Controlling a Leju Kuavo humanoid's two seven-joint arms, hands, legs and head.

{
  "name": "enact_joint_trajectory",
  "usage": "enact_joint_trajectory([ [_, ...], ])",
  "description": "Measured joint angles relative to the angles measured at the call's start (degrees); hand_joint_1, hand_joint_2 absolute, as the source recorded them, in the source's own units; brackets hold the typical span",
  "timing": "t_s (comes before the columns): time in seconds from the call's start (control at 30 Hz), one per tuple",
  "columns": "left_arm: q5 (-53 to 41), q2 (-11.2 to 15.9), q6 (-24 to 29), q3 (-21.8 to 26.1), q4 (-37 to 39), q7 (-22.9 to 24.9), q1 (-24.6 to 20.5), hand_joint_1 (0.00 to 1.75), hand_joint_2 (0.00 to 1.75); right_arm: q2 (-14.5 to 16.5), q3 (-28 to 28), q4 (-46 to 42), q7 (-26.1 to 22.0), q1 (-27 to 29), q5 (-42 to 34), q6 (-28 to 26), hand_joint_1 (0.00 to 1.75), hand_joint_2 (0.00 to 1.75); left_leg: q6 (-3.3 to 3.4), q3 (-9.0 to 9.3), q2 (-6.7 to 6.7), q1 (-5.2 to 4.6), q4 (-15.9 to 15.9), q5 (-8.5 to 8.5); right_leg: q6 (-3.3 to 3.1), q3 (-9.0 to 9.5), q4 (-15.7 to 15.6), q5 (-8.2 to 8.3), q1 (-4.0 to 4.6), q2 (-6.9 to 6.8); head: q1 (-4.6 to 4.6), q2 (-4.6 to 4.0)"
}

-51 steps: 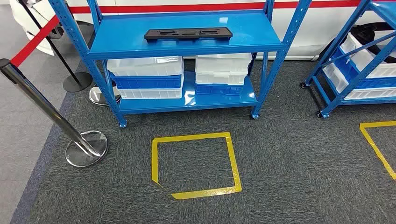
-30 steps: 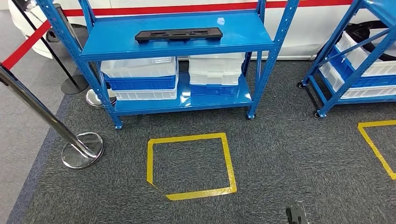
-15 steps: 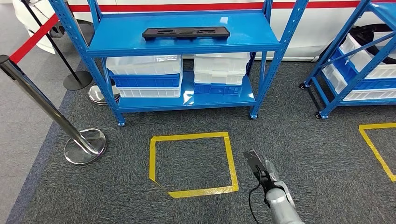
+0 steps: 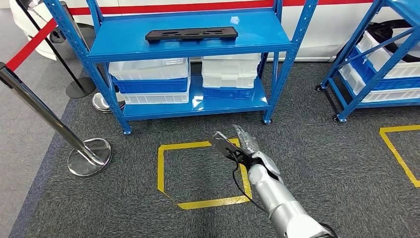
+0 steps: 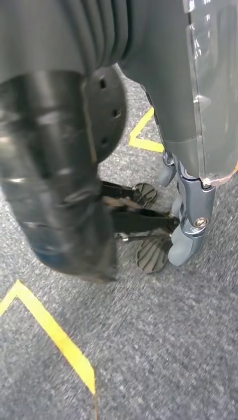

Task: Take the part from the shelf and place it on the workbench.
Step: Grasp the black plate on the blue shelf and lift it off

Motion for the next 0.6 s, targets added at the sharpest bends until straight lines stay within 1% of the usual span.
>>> enact_joint_trajectory([
  [0.03,0.0,-0.1,0.0,0.0,0.1,0.0,-0.1,0.00,0.00,0.3,1.9,-0.2,0.4,-1.1,-0.2,0.1,0.00,0.00,0.20,0.62,-0.11,-0.06,-1.5,0.23,0.37,-0.20,0.2,-0.09,0.13,0.06,0.00,-0.01],
  [0.07,-0.1,-0.2,-0.1,0.1,0.1,0.0,-0.2,0.00,0.00,0.6,3.8,-0.5,0.8,-2.1,-0.3,0.3,0.00,0.00,0.53,0.67,-0.23,-0.21,-1.8,-0.03,0.67,-0.37,0.3,-0.07,0.26,0.10,-0.01,-0.01],
  [0.13,-0.1,-0.2,-0.3,0.3,0.1,0.0,-0.2,0.00,0.00,1.1,7.9,-0.9,1.6,-3.9,-0.3,0.6,0.00,0.00,1.32,0.51,-0.28,-0.19,-1.9,0.22,1.16,-0.41,0.3,-0.06,0.19,0.11,0.00,-0.01],
  [0.17,-0.2,-0.2,-0.3,0.4,0.1,0.0,-0.2,0.00,0.00,1.3,9.8,-1.2,1.8,-4.7,-0.3,0.7,0.00,0.00,1.67,0.51,-0.26,-0.15,-2.0,0.33,1.36,-0.59,0.8,-0.54,0.12,0.05,-0.01,0.00],
  [0.2,-0.3,-0.3,-0.4,0.4,0.1,0.0,-0.2,0.00,0.00,1.5,11.6,-1.4,2.1,-5.7,-0.2,0.8,0.00,0.00,2.03,0.46,-0.24,-0.09,-2.1,0.48,1.53,-1.23,2.3,-1.62,0.08,-0.01,0.00,0.00],
  [0.23,-0.4,-0.3,-0.5,0.5,0.1,0.0,-0.2,0.00,0.00,1.7,13.3,-1.5,2.3,-6.7,-0.1,1.0,0.00,0.00,2.32,0.36,-0.22,-0.08,-2.1,0.60,1.64,-2.43,5.0,-3.27,0.08,-0.07,0.02,0.00],
  [0.3,-0.6,-0.3,-0.7,0.5,0.1,0.0,-0.2,0.00,0.00,2.0,17.1,-1.7,2.6,-8.8,0.3,1.4,0.00,0.00,2.70,0.01,-0.21,-0.32,-2.1,0.76,1.62,-5.98,12.4,-6.84,0.19,-0.10,0.01,0.01],
  [0.33,-0.7,-0.3,-0.8,0.6,0.2,0.1,-0.2,0.00,0.00,2.2,19.1,-1.7,2.7,-9.9,0.5,1.7,0.00,0.00,2.81,-0.11,-0.22,-0.52,-2.1,0.82,1.48,-7.33,15.3,-7.67,0.27,-0.09,0.00,0.01],
  [0.37,-0.7,-0.3,-0.9,0.7,0.2,0.1,-0.2,0.00,0.00,2.4,21.1,-1.7,2.7,-11.0,0.8,2.0,0.00,0.00,2.90,-0.18,-0.23,-0.75,-2.1,0.88,1.19,-7.80,16.3,-7.42,0.43,-0.09,0.00,0.01],
  [0.4,-0.9,-0.3,-1.0,0.8,0.2,0.2,-0.2,0.00,0.00,2.6,23.0,-1.7,2.7,-12.2,0.9,2.3,0.00,0.00,2.98,-0.18,-0.24,-1.02,-2.1,0.93,0.71,-7.18,15.0,-6.16,0.64,-0.08,0.00,0.01],
  [0.43,-1.0,-0.3,-1.1,0.9,0.2,0.3,-0.2,0.00,0.00,2.8,24.7,-1.7,2.7,-13.4,1.1,2.5,0.00,0.00,3.05,-0.14,-0.26,-1.27,-2.1,0.98,-0.05,-5.59,11.9,-4.21,0.98,-0.07,0.00,0.01],
  [0.47,-1.1,-0.4,-1.2,0.9,0.3,0.4,-0.2,0.00,0.00,3.1,26.6,-1.7,2.6,-14.7,1.2,2.7,0.00,0.00,3.11,-0.12,-0.26,-1.41,-2.1,1.05,-1.12,-3.67,7.9,-2.42,1.49,-0.09,-0.02,0.01],
  [0.5,-1.2,-0.4,-1.3,1.0,0.4,0.5,-0.2,0.00,0.00,3.4,28.4,-1.7,2.6,-16.1,1.4,3.0,0.00,0.00,3.09,-0.16,-0.24,-1.55,-2.1,1.14,-2.08,-2.00,4.3,-1.16,1.93,-0.21,-0.04,0.00],
  [0.53,-1.2,-0.5,-1.4,1.0,0.5,0.6,-0.3,0.00,0.00,3.7,30.1,-1.7,2.5,-17.6,1.6,3.3,0.00,0.00,2.97,-0.26,-0.18,-1.54,-2.2,1.26,-2.81,-0.89,1.8,-0.47,2.37,-0.32,-0.06,0.00],
  [0.57,-1.3,-0.5,-1.5,1.1,0.6,0.7,-0.3,0.00,0.00,4.0,31.8,-1.7,2.5,-19.0,1.8,3.5,0.00,0.00,2.78,-0.36,-0.08,-1.45,-2.2,1.38,-3.25,-0.44,0.5,-0.35,2.69,-0.40,-0.08,0.00],
  [0.6,-1.4,-0.5,-1.7,1.2,0.7,0.8,-0.3,0.00,0.00,4.2,33.4,-1.7,2.4,-20.4,2.0,3.8,0.00,0.00,2.51,-0.40,0.02,-1.42,-2.3,1.53,-3.30,-0.36,0.1,-0.27,2.80,-0.44,-0.07,0.00],
])
